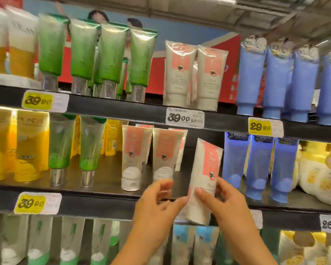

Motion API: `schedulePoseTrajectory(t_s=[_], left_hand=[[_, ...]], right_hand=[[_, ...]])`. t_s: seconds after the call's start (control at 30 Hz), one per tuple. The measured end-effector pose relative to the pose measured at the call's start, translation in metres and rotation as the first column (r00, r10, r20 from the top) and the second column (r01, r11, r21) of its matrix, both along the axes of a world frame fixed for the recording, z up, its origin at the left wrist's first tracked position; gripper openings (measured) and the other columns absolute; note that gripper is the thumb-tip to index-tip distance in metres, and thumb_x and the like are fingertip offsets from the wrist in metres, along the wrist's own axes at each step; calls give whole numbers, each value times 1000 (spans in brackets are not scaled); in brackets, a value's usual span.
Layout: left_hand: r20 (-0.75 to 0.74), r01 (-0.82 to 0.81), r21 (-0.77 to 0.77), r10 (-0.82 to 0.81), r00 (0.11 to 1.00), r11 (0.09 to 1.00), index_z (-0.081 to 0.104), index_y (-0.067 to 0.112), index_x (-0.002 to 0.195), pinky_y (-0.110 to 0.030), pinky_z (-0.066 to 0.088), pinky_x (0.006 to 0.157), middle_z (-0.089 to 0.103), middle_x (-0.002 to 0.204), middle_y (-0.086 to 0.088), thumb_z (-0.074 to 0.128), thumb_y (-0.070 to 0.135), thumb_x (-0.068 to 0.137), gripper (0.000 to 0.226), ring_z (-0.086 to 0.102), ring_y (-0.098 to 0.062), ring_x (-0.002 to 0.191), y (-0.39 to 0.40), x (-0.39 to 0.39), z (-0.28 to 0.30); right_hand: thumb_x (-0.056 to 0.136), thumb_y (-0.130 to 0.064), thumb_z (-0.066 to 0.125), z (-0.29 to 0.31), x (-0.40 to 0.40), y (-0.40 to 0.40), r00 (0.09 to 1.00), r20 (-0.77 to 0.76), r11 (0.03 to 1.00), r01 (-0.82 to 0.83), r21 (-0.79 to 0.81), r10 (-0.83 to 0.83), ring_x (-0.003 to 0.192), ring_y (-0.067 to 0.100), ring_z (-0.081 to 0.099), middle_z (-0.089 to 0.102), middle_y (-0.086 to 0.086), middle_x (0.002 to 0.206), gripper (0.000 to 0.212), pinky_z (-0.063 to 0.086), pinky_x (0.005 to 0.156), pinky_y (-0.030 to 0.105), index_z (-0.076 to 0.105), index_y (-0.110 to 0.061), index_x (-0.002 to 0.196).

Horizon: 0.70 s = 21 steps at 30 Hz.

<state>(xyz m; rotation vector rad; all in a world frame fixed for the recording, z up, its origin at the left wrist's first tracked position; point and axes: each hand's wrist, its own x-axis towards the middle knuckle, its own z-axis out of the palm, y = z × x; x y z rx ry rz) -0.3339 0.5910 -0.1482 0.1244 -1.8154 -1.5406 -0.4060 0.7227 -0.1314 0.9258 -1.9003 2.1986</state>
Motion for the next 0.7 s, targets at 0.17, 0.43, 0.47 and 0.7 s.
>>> schedulePoseTrajectory(t_s=[0.17, 0.43, 0.47, 0.7], left_hand=[[-69, -276, -272, 268, 961, 922, 50, 30, 120, -16, 45, 93, 53, 114, 14, 74, 20, 76, 50, 54, -4, 105, -27, -21, 3], [102, -274, -376, 334, 937, 885, 29, 13, 142, -28, 38, 103, 47, 138, -1, 69, 28, 81, 74, 46, -18, 124, -35, -40, 12], [125, -260, -398, 332, 935, 880, 29, 12, 141, -27, 38, 99, 50, 135, -2, 68, 31, 82, 74, 47, -18, 123, -36, -41, 14], [201, -265, -406, 369, 907, 874, 35, 10, 133, -25, 41, 90, 56, 126, -1, 67, 33, 83, 64, 53, -19, 115, -43, -52, 21]], right_hand=[[74, -10, 75, 9, -31, -16, 987, -41, 988, 152, -26, -153, 82, 4, 67, 67, -14, 98, 42, 51, 58, 12, 57, -29, 106], [72, -12, 78, 0, -54, -37, 955, -123, 962, 272, -5, -270, 85, -9, 59, 56, -22, 103, 63, 47, 63, 10, 41, -35, 117], [72, -13, 78, -1, -55, -39, 953, -126, 960, 279, 1, -277, 85, -10, 58, 55, -23, 102, 63, 47, 63, 10, 40, -36, 117], [75, -19, 76, -7, -59, -40, 953, -162, 958, 272, 96, -254, 97, -6, 54, 50, -15, 114, 57, 46, 78, 13, 37, -43, 109]])
